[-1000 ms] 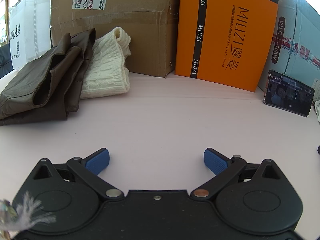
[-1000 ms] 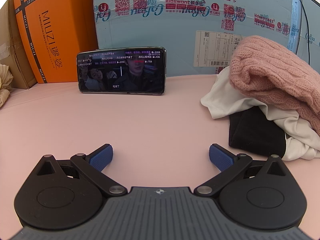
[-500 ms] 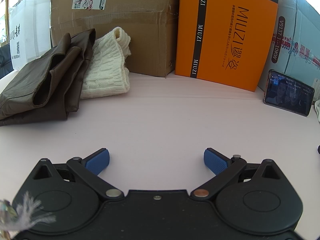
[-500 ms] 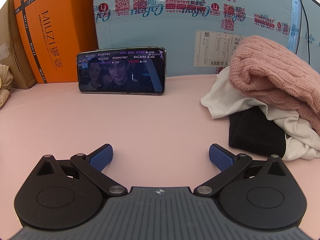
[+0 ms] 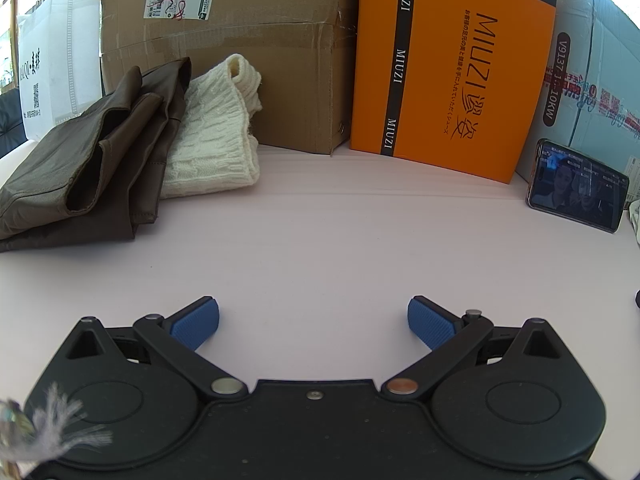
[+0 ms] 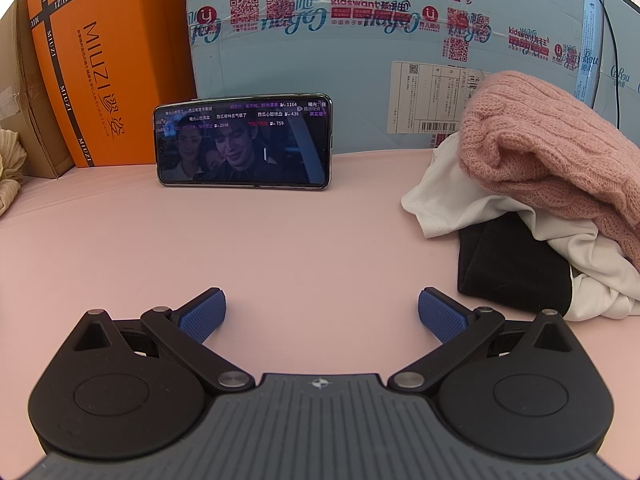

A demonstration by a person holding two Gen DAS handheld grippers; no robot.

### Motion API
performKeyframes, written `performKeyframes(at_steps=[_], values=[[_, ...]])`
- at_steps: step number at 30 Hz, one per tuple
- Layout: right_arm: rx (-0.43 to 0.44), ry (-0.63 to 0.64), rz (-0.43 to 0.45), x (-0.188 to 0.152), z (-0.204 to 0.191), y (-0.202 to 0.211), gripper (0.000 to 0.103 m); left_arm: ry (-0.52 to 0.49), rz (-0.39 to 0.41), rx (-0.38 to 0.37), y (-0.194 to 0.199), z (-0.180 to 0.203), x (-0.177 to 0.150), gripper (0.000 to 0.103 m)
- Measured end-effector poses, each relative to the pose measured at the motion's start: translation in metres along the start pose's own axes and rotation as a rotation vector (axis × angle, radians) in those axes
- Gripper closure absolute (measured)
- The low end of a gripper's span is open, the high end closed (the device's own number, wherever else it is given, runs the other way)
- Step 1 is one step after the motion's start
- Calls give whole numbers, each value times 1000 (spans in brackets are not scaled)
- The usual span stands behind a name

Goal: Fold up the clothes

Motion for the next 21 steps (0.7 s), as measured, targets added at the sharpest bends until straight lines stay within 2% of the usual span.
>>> performKeyframes(at_steps=[21], values=[[1, 1, 1, 2, 1, 1, 0, 0, 0, 0, 0, 0, 0, 0]])
Point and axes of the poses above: each gripper's, at about its wrist camera, not at the fingertips, and y roughly against the way its jaws point, z to its right, x to its top, the point moved 6 cm from there along -y, roughly the way its jaws point, and after that the axes turned 2 degrees about -z, right-handed, at the moved point
